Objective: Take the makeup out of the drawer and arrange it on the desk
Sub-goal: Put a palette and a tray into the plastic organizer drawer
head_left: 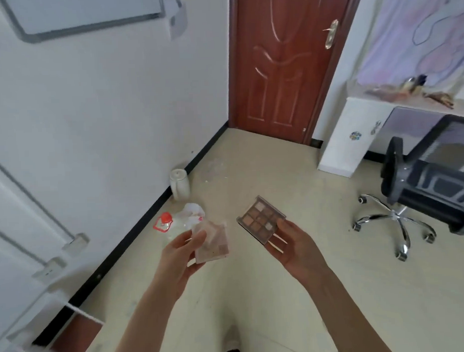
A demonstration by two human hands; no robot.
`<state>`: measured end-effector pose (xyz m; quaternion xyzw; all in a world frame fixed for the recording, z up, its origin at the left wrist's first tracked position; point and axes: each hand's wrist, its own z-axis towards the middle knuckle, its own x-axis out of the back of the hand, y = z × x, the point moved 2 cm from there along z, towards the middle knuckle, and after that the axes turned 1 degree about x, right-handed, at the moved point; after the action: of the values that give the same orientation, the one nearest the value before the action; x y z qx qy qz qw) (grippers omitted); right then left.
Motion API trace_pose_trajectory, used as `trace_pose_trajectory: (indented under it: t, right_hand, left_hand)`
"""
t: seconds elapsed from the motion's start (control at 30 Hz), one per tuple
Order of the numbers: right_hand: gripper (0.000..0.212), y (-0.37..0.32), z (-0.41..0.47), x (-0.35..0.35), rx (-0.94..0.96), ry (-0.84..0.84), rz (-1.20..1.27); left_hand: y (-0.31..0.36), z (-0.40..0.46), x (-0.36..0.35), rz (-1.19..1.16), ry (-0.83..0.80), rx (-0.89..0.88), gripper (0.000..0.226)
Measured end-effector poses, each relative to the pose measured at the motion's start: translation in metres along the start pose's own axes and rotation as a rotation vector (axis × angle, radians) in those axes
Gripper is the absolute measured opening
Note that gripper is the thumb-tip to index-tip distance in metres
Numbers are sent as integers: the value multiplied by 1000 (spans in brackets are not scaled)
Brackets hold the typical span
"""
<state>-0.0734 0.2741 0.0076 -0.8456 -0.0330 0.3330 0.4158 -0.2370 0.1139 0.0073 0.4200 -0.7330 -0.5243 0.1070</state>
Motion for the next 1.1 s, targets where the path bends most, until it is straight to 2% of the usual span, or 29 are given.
trace_pose_trajectory:
  t: [0.2,0.43,0.6,0.93,1.1]
  right_hand:
    - [10,-90,92,18,117,138,25]
    - [11,-165,170,59,194,272,87]
    - [11,-220,236,100,219,335,127]
    - [11,-397,375,195,315,380,102]
    - [13,-462,434,238,320,416,118]
  left_hand:
    - [50,147,-92,80,-124,28,26]
    - [75,259,-198,182,-275,77,23]
    - [79,331,-276,227,-305,125,23]
    - [108,478,-489,261,-398,97,19]
    - [110,543,-567,260,-418,145,22]
